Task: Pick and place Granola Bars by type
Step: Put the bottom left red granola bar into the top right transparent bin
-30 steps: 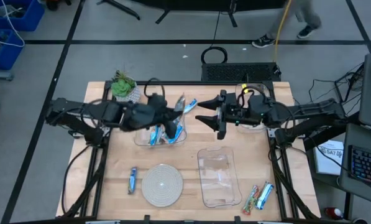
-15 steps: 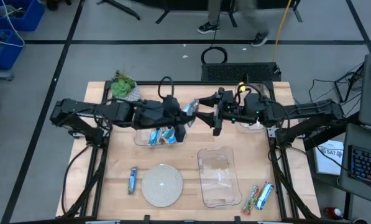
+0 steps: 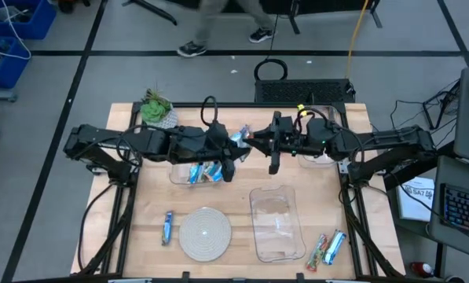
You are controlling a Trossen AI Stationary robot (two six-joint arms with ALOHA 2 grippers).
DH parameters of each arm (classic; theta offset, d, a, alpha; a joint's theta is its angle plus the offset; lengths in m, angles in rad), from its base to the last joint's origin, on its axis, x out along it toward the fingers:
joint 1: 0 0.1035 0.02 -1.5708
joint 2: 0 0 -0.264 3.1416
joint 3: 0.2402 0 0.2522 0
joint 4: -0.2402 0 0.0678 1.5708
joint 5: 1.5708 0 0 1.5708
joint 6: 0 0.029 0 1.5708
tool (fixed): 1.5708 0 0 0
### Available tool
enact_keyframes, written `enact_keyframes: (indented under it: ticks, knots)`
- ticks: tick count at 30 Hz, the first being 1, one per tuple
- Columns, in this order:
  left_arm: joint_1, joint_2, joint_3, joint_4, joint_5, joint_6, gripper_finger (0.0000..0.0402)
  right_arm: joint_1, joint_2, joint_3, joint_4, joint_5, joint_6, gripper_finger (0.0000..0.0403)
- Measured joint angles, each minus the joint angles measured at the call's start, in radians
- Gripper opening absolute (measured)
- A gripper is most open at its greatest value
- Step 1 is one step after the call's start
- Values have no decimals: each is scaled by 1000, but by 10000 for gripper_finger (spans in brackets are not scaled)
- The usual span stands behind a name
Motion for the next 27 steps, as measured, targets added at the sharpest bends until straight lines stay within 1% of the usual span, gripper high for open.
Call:
enact_keyframes:
  ticks: [2, 4, 6, 9, 11, 14, 16, 18, 21, 25, 27]
  knots:
    - [15, -2, 1, -57, -23, 3, 93, -1, -33, -1, -55, 38, -4, 22]
    - [43, -2, 1, -109, -32, -12, 131, -3, -83, -1, -153, 98, -24, 21]
    - [81, -2, 0, -155, -32, -30, 172, -3, -141, -1, -275, 168, -38, 19]
    - [145, -2, 0, -172, -33, -53, 231, -4, -218, -1, -467, 280, -22, 17]
    - [195, 19, 3, -167, -29, -96, 264, -11, -270, -1, -615, 368, -1, 17]
    - [284, 70, 0, -172, 41, -159, 299, -39, -326, 0, -880, 524, 90, 16]
    - [335, 112, 0, -148, 100, -168, 311, -71, -342, -14, -1014, 581, 152, 15]
    - [368, 161, 0, -142, 158, -169, 316, -108, -354, -50, -1070, 576, 172, 15]
    - [402, 236, 0, -111, 235, -154, 318, -165, -361, -132, -1073, 511, 181, 14]
    - [417, 314, 0, -48, 329, -120, 307, -229, -359, -290, -1071, 445, 227, 14]
    - [416, 341, 1, -13, 359, -117, 299, -264, -362, -371, -1065, 422, 252, 13]
